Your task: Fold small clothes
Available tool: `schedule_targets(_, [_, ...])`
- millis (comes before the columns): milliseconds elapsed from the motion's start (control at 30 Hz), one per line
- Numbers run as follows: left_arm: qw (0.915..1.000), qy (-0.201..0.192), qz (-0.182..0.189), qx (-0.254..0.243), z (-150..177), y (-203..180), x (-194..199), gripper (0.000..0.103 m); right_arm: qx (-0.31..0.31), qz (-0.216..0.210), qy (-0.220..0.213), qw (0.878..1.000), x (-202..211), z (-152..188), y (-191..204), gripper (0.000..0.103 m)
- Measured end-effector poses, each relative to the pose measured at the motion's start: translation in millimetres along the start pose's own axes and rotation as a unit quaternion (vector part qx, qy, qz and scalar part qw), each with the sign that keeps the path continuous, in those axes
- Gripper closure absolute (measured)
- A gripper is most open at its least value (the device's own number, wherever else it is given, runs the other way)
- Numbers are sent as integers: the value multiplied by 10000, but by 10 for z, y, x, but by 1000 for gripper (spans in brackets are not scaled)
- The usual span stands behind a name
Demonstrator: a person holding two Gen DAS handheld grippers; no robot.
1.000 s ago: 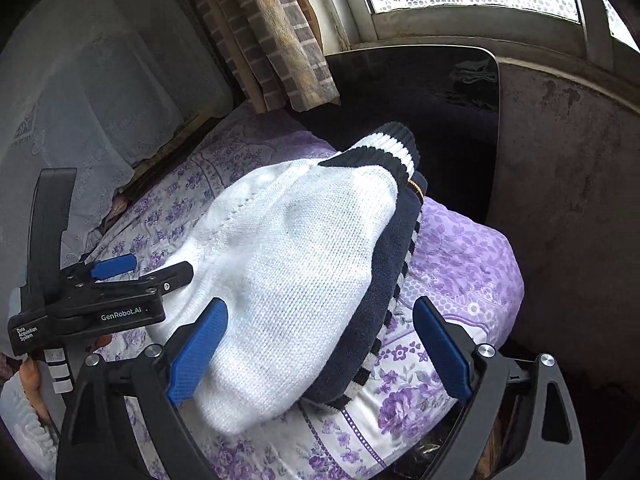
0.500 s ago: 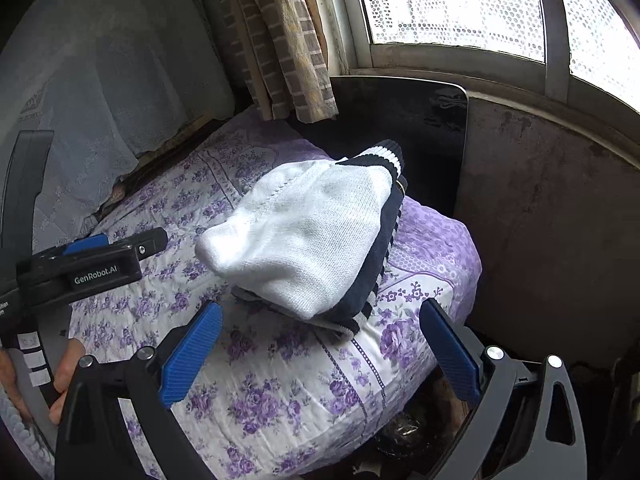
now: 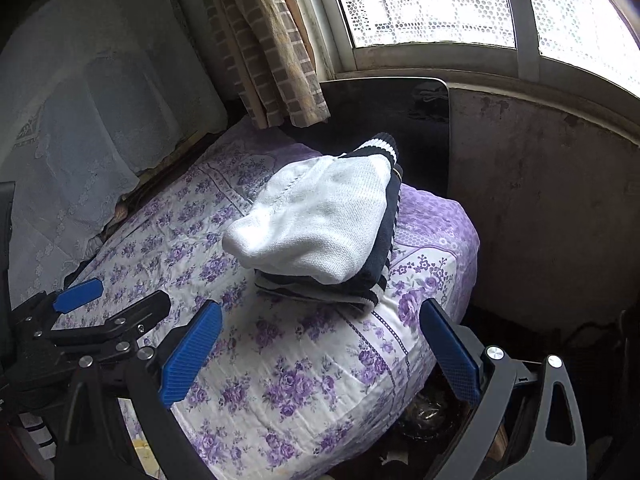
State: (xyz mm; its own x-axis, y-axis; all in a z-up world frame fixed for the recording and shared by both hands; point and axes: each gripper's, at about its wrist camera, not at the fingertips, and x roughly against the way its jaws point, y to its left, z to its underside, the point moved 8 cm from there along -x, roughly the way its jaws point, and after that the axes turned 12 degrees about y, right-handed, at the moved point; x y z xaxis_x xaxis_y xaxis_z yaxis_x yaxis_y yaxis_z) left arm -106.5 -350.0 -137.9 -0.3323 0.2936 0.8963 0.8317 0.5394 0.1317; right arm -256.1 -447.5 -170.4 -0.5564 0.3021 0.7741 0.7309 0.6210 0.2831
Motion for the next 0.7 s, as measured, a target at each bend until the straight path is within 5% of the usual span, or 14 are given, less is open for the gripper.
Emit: schedule_targets(700, [9997, 196, 7, 121, -66, -16, -132, 5, -123, -188, -96, 9997, -40, -167, -85, 4])
